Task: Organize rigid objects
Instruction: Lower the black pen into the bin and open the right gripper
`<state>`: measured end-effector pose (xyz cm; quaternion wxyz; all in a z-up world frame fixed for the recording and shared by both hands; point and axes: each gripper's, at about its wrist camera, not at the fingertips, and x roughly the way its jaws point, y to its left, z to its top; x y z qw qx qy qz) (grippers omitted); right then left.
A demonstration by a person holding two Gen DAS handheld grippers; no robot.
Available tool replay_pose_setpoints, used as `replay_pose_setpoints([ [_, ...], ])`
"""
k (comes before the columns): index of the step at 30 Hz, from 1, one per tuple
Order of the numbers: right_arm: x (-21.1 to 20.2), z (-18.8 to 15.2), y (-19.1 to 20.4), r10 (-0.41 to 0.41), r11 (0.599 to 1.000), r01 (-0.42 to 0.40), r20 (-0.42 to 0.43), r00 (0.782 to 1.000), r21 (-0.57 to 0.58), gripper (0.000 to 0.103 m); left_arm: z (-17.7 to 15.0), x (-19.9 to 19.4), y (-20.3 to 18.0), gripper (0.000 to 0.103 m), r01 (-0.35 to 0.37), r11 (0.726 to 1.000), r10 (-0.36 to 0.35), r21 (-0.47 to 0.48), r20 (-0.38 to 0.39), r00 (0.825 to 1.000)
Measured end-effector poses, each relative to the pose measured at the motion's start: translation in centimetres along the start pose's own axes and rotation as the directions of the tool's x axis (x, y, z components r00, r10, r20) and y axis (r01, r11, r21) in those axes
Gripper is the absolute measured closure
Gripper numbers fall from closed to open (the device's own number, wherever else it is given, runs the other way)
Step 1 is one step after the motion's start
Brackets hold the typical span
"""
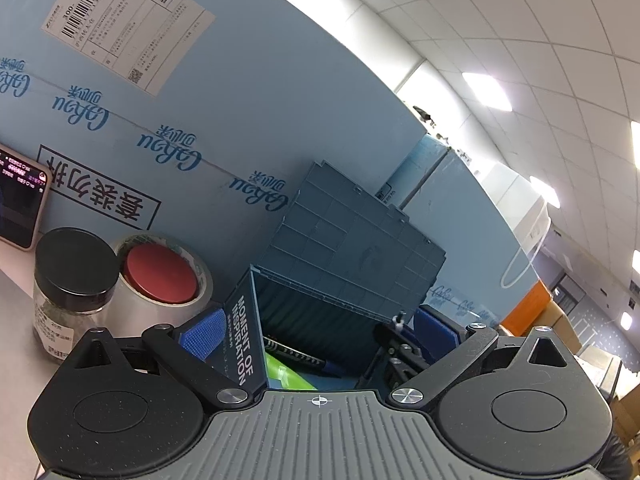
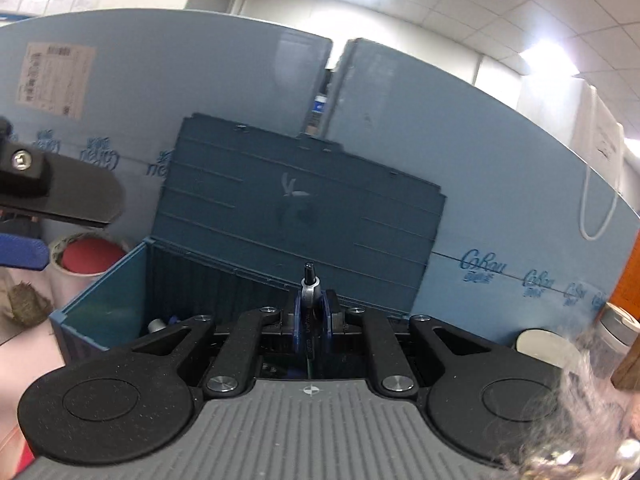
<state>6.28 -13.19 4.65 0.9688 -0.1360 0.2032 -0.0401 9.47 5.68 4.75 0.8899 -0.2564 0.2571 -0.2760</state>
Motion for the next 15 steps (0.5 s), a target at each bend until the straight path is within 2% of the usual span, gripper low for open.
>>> replay_pose_setpoints([
  [8, -0.13, 0.61, 0.24, 0.159, 0.985, -0.157, -0.026, 0.987, 0.067, 0.087, 0.23, -0.11, 0.41, 0.002, 0.005, 1.0, -0.005, -0.019, 0.0, 1.0],
  [15, -0.23, 0.94, 0.25, 0.235, 0.966, -0.227, -0.048, 0.971, 0.125, 0.083, 0.33, -0.35, 0.46, 0.002, 0.01, 1.0, -0.01, -0.024, 0.006, 1.0],
])
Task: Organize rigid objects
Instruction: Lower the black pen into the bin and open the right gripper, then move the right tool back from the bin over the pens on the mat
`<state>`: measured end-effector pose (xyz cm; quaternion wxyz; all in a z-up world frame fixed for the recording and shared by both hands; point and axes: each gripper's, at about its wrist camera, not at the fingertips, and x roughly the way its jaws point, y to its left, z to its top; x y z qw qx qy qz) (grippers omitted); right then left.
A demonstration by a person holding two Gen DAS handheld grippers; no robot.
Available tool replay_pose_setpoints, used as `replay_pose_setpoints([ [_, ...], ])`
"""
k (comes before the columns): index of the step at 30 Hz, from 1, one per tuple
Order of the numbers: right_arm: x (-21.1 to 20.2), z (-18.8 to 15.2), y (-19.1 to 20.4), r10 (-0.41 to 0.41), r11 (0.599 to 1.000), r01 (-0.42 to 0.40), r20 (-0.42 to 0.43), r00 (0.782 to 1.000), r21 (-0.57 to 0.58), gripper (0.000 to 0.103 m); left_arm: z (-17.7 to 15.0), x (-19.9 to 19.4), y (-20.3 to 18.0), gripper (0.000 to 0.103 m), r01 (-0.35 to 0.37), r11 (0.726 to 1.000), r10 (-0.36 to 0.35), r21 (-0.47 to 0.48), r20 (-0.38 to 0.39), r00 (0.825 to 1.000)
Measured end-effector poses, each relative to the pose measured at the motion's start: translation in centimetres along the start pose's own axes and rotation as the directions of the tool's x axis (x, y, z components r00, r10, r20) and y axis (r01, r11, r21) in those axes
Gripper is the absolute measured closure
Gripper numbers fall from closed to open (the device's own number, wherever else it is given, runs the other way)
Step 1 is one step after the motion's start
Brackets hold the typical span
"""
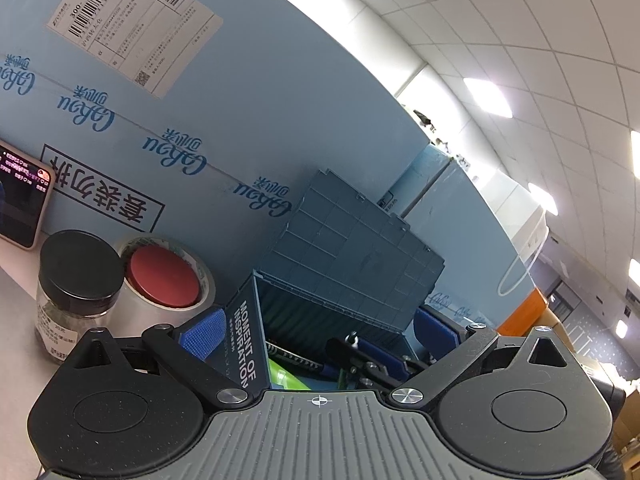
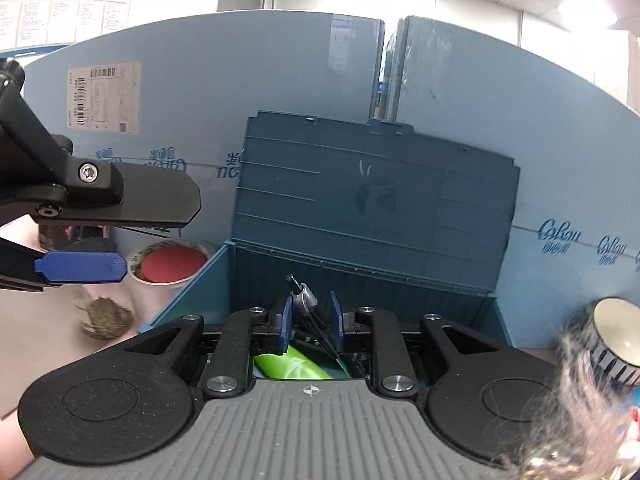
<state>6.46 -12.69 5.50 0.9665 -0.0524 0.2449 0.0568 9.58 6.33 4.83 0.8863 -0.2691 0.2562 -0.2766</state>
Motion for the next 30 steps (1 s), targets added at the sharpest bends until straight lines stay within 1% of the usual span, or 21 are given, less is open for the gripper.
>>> replay_pose_setpoints([
  [4, 0.1, -0.1, -0.3, 0.076, 0.995, -0.074, -0.021, 0.997, 0.069, 0.081, 0.1, -0.1, 0.1, 0.002, 0.009, 1.0, -0.009, -0.007, -0.003, 1.0],
  [7, 0.0, -0.2, -0.2, 0.089, 0.993, -0.087, -0.021, 0.996, 0.075, 0.08, 0.1, -0.2, 0.1, 0.002, 0.01, 1.0, -0.01, -0.008, -0.001, 1.0],
  [9, -0.1, -0.2, -0.3, 0.114, 0.989, -0.111, -0.025, 0.993, 0.093, 0.078, 0.1, -0.2, 0.1, 0.002, 0.011, 1.0, -0.011, -0.008, -0.001, 1.0],
  [13, -0.5, -0.1, -0.2, 0.146, 0.983, -0.142, -0.031, 0.989, 0.114, 0.076, 0.1, -0.3, 0.1, 0.002, 0.012, 1.0, -0.012, -0.008, 0.0, 1.0],
  [17, -0.5, -0.1, -0.2, 0.193, 0.972, -0.185, -0.04, 0.98, 0.147, 0.07, 0.2, -0.3, 0.1, 0.002, 0.014, 1.0, -0.014, -0.009, 0.002, 1.0],
  [19, -0.4, -0.1, -0.3, 0.214, 0.963, -0.204, -0.043, 0.976, 0.175, 0.066, 0.3, -0.4, 0.1, 0.002, 0.016, 1.0, -0.016, -0.01, 0.003, 1.0],
  [21, -0.4, -0.1, -0.6, 0.242, 0.948, -0.226, -0.046, 0.969, 0.224, 0.057, 0.3, -0.5, 0.1, 0.002, 0.018, 1.0, -0.018, -0.013, 0.006, 1.0],
  [22, -0.4, -0.1, -0.9, 0.262, 0.936, -0.244, -0.042, 0.964, 0.254, 0.055, 0.4, -0.5, 0.1, 0.002, 0.021, 1.0, -0.021, -0.015, 0.008, 1.0],
  [23, -0.5, -0.1, -1.1, 0.284, 0.922, -0.263, -0.035, 0.958, 0.283, 0.048, 0.4, -0.6, 0.1, 0.002, 0.024, 1.0, -0.023, -0.016, 0.009, 1.0],
  [24, -0.6, -0.1, -1.4, 0.302, 0.908, -0.28, -0.024, 0.953, 0.311, 0.04, 0.5, -0.7, 0.1, 0.002, 0.026, 0.999, -0.026, -0.019, 0.011, 1.0],
  [25, -0.8, -0.1, -1.6, 0.314, 0.895, -0.293, -0.011, 0.949, 0.336, 0.036, 0.5, -0.8, 0.1, 0.002, 0.031, 0.999, -0.031, -0.022, 0.014, 0.999],
  [26, -1.0, -0.1, -1.8, 0.319, 0.885, -0.299, 0.003, 0.948, 0.356, 0.03, 0.5, -1.0, 0.1, 0.002, 0.038, 0.999, -0.037, -0.024, 0.017, 0.999],
  [30, -2.8, -0.2, -2.3, 0.267, 0.88, -0.265, 0.051, 0.962, 0.394, 0.023, 0.7, -1.5, -0.3, 0.002, 0.068, 0.997, -0.068, -0.023, 0.031, 0.997],
])
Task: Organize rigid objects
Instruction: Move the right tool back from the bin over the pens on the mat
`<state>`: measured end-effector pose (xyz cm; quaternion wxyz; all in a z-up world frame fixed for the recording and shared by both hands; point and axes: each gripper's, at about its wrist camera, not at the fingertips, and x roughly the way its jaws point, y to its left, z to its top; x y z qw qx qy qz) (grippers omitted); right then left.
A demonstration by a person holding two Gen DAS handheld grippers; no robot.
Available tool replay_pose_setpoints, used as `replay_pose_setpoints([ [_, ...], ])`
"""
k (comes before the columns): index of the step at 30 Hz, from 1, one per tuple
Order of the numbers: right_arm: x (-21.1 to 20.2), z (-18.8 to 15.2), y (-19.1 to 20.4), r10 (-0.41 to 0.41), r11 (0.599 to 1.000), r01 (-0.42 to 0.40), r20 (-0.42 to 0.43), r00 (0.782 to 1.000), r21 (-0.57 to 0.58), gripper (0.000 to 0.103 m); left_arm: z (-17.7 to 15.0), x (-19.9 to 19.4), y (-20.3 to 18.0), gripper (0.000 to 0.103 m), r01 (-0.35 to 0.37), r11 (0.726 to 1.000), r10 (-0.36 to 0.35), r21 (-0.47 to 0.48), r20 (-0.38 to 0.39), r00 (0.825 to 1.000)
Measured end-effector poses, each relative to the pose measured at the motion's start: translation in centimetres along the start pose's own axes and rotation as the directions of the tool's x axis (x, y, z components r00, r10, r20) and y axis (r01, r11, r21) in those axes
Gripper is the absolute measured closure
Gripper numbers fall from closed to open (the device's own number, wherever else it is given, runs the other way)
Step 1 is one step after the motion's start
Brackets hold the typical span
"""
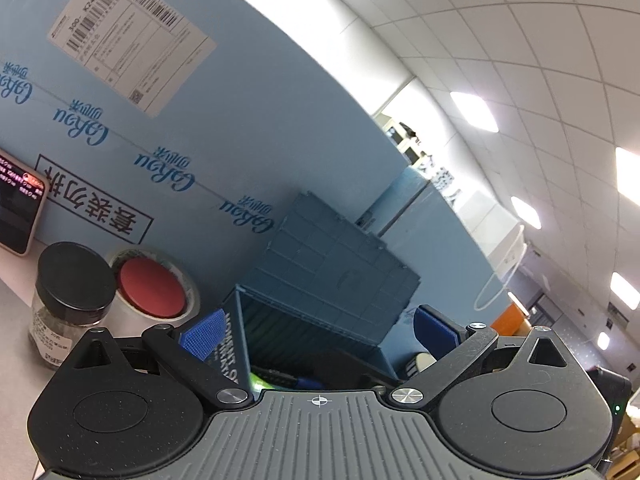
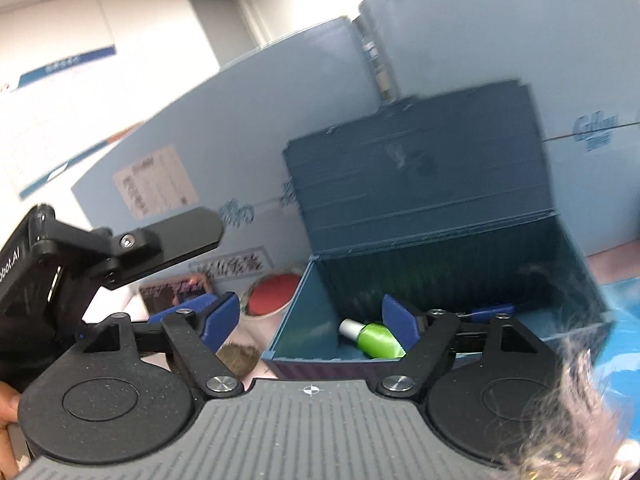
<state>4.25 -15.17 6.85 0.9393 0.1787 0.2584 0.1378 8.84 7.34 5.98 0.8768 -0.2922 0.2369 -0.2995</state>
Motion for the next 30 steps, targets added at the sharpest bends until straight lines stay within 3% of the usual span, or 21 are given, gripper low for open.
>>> replay_pose_setpoints([
  [6, -2.9, 0.1, -0.9, 0.035, 0.991, -0.045, 0.082, 0.996, 0.124, 0.019, 0.0, -0.7, -1.1, 0.002, 0.04, 0.999, -0.04, 0.02, 0.011, 0.999],
  [14, -7.2, -0.8, -2.4, -0.048, 0.985, 0.017, 0.173, 0.984, 0.173, 0.016, -0.9, -1.3, -3.6, 0.002, 0.079, 0.99, -0.081, 0.12, 0.008, 0.997],
  [20, -10.7, -2.1, -5.6, -0.098, 0.966, 0.042, 0.21, 0.973, 0.257, 0.014, -1.8, -1.5, -5.4, 0.002, 0.104, 0.972, -0.103, 0.208, -0.016, 0.995],
  [26, -13.2, -3.9, -8.8, -0.233, 0.935, 0.165, 0.194, 0.953, 0.314, 0.014, -3.9, -0.4, -7.3, 0.002, 0.15, 0.948, -0.122, 0.281, -0.113, 0.986],
  [30, -15.7, -5.4, -11.2, -0.282, 0.912, 0.202, 0.191, 0.94, 0.357, 0.014, -6.0, 0.7, -8.6, 0.002, 0.249, 0.918, -0.179, 0.309, -0.236, 0.955],
])
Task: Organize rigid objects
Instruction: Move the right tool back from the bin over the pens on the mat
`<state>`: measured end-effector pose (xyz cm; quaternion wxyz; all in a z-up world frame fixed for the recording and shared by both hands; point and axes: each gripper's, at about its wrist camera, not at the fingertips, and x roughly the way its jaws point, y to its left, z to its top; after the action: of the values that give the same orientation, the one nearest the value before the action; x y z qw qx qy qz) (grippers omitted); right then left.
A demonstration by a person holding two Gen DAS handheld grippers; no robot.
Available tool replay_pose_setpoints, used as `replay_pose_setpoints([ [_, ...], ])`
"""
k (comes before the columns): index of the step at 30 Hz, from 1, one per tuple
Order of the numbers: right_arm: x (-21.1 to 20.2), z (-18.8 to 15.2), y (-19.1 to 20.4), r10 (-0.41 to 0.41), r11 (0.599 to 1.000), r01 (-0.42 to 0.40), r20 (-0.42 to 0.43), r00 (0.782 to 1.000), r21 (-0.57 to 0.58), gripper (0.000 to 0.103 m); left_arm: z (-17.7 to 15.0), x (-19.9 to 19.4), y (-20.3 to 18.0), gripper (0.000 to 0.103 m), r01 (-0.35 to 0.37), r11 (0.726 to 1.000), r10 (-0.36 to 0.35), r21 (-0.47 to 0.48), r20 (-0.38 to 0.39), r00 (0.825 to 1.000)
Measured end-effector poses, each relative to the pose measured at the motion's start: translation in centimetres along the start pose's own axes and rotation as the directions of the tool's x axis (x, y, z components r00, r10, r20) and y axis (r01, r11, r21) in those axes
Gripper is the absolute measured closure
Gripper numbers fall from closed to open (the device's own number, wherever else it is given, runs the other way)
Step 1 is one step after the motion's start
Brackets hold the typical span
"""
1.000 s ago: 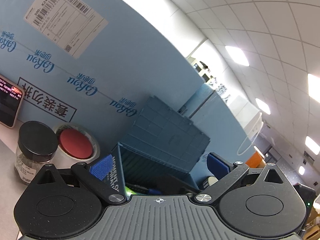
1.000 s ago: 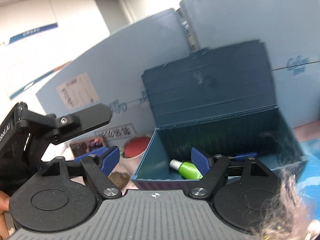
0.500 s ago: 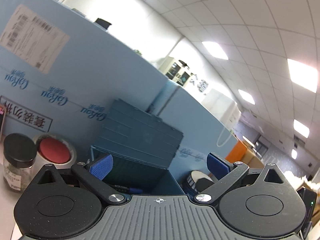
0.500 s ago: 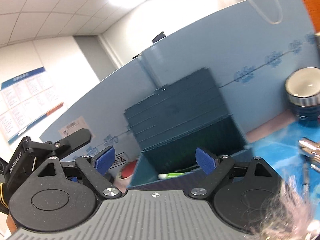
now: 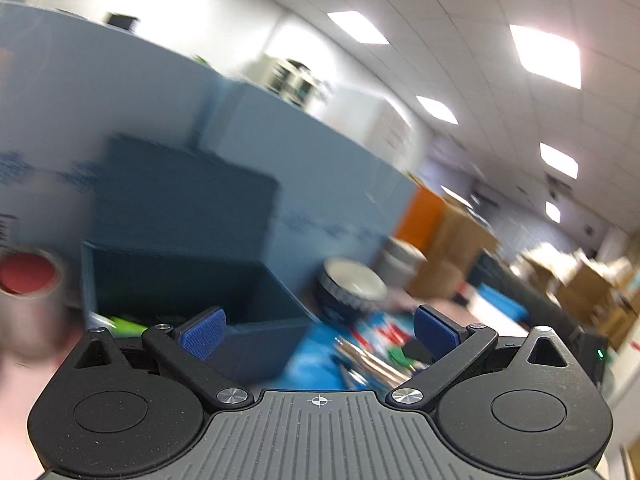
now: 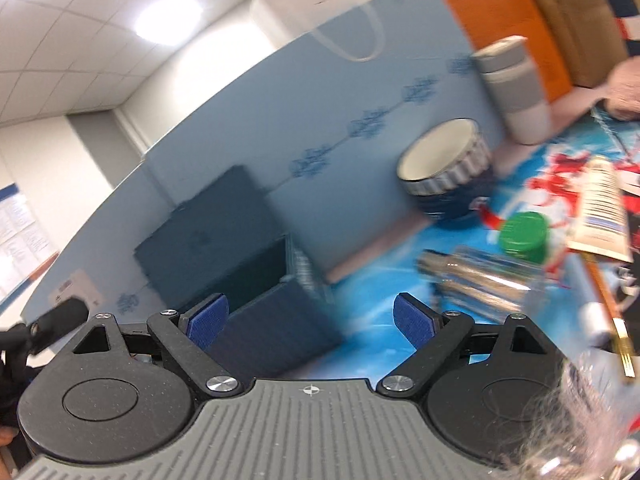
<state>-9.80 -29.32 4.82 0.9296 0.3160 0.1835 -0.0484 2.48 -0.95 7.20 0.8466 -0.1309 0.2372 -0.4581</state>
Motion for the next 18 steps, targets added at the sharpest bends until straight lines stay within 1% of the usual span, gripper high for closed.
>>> replay_pose_setpoints([
  [2, -1.3, -0.1, -1.6, 0.01, 1.0, -0.011, 0.017, 1.0, 0.013, 0.014, -0.8, 0.8, -0.8, 0.002, 0.029, 1.0, -0.028, 0.007, -0.031, 0.999],
  [4, -2.4, -0.1, -2.8, 0.019, 1.0, -0.02, 0.038, 0.999, 0.016, 0.013, -1.5, 1.4, -1.6, 0.002, 0.037, 0.999, -0.037, 0.01, -0.055, 0.998],
  [8, -3.6, -0.1, -4.5, 0.016, 1.0, -0.016, 0.063, 0.998, 0.009, 0.013, -2.6, 2.7, -2.9, 0.002, 0.019, 0.999, -0.017, 0.028, -0.087, 0.996],
  [11, -3.8, -0.1, -5.8, 0.037, 0.999, -0.039, 0.08, 0.996, 0.034, 0.013, -3.3, 3.7, -3.2, 0.002, -0.005, 1.0, 0.008, 0.03, -0.11, 0.994],
  [14, -3.3, 0.0, -6.7, 0.041, 0.998, -0.043, 0.053, 0.998, 0.047, 0.013, -4.0, 4.5, -3.4, 0.002, -0.031, 0.999, 0.036, 0.038, -0.136, 0.99],
  [18, -2.3, -0.2, -6.9, 0.042, 0.999, -0.042, -0.013, 0.999, 0.031, 0.013, -5.1, 5.3, -3.5, 0.002, -0.091, 0.994, 0.1, 0.064, -0.164, 0.981],
])
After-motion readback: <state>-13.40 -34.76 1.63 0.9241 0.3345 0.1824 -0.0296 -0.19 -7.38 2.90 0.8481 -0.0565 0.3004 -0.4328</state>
